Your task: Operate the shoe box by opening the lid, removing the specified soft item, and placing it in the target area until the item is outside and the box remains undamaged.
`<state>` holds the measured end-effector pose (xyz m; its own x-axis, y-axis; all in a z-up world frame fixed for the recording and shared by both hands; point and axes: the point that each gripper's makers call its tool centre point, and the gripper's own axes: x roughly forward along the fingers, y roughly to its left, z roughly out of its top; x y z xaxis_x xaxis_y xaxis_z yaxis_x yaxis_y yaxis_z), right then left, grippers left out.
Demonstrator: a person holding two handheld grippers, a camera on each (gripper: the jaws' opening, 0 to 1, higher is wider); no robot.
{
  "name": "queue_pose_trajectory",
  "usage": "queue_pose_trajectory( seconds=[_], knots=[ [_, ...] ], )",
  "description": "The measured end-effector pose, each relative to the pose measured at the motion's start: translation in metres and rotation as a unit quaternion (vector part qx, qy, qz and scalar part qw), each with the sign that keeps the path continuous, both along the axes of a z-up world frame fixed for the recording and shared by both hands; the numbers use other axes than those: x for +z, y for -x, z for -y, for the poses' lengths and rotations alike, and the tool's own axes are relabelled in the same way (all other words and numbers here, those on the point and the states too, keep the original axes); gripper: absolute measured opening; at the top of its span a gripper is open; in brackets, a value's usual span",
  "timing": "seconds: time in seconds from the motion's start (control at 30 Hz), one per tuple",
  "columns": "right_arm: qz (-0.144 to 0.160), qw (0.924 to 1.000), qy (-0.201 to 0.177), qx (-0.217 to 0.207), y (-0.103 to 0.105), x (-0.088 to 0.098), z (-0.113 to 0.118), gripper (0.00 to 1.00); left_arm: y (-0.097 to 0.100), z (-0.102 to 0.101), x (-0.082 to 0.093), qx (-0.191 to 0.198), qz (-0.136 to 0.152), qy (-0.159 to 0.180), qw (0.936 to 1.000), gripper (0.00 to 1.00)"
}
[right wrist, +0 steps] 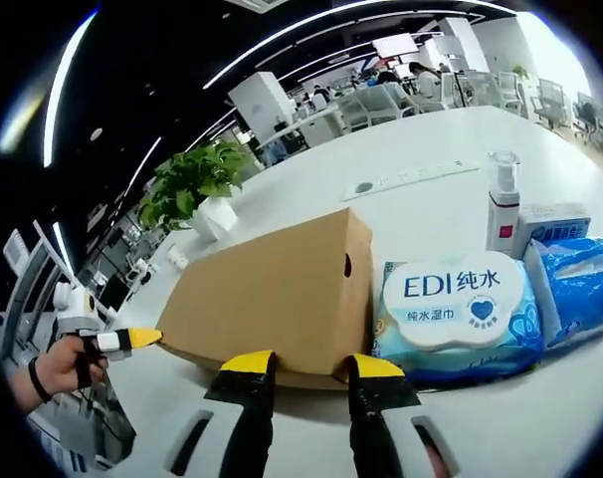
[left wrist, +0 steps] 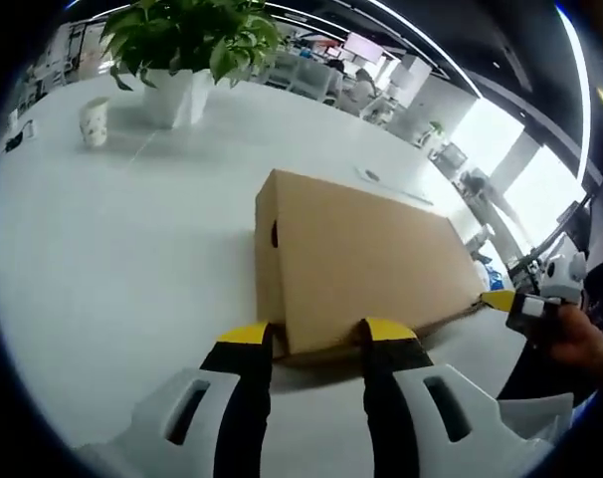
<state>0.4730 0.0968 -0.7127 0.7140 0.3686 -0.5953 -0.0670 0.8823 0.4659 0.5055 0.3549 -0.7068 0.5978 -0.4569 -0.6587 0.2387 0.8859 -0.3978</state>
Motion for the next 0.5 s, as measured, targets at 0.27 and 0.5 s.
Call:
queue_pose_trajectory(
  seconds=[0.27, 0.5],
  knots=[
    [-0.001, 1.0000, -0.005, -0.005, -0.0013, -0.0001, 0.0001, 0.25, -0.0016, -0.0005, 0.0003, -0.001, 0.000, 0.000, 1.0000, 0.35],
    [-0.023, 0.9988, -0.037, -0.024, 0.0000, -0.0017, 0.0020, 0.26, -0.0007, -0.0014, 0.0008, 0.008, -0.002, 0.000, 1.0000, 0.35]
  ],
)
